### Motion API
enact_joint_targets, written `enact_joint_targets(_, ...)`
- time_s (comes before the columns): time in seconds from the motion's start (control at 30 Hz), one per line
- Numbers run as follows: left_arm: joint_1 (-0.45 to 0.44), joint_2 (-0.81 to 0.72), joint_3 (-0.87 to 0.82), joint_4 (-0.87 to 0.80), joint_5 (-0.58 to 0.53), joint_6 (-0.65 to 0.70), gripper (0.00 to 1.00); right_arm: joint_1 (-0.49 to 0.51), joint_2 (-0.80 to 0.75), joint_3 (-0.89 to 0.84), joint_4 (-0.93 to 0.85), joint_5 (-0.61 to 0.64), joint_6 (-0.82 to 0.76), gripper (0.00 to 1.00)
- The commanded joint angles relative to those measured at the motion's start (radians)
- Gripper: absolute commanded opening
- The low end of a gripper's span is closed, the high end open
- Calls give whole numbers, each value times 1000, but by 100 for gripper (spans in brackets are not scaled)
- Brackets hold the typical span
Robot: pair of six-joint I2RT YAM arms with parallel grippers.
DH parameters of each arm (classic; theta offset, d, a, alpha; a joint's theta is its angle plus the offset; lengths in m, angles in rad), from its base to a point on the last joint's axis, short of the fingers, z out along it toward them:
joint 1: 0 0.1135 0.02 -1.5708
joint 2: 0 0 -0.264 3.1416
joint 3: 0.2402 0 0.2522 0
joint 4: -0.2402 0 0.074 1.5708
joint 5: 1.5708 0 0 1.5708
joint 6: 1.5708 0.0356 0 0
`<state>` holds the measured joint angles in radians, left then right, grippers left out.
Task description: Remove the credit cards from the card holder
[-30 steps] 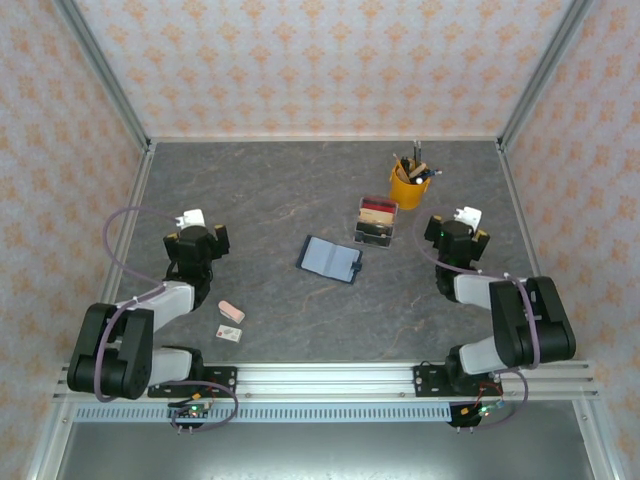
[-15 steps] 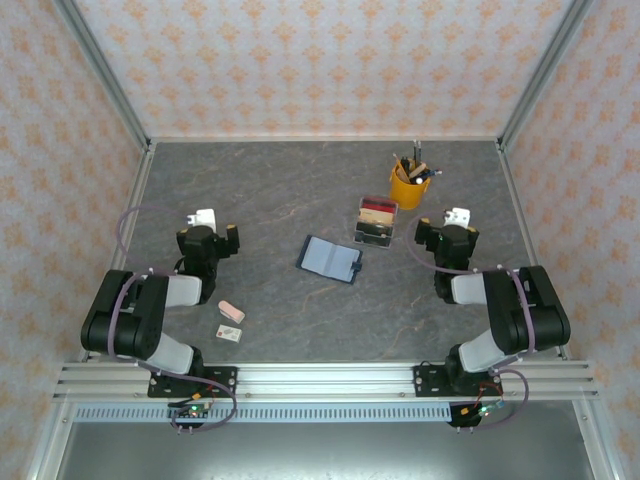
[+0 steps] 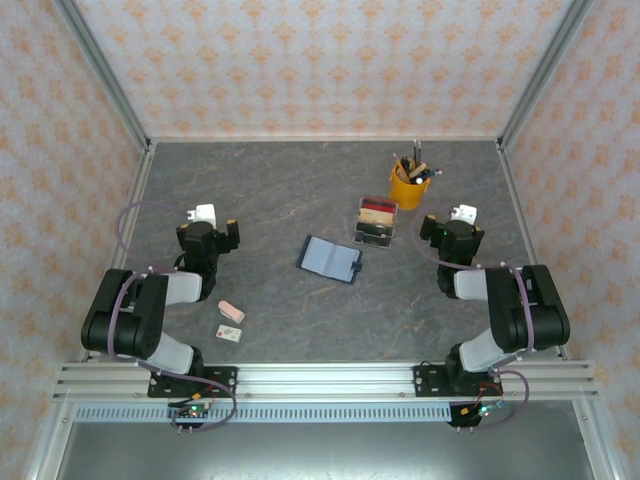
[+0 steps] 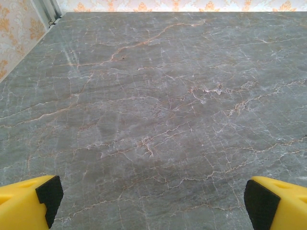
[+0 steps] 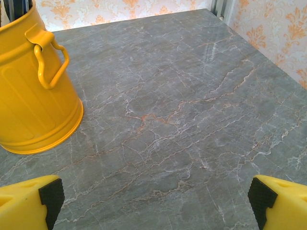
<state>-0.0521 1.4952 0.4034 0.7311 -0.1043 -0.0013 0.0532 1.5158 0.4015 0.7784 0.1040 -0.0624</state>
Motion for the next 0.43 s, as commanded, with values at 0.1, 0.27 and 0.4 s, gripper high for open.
enact_joint_targets(0.1, 1, 2, 23, 13, 1, 14, 100, -3, 6, 19, -3, 2, 18, 100)
enact_joint_targets(0.27, 1, 3, 26, 10, 2, 14, 100, -3, 6, 18, -3, 2, 18, 100)
enact_joint_targets(0.4, 3, 3, 23, 14, 2, 13, 100, -3, 3, 12, 6, 0, 16, 100)
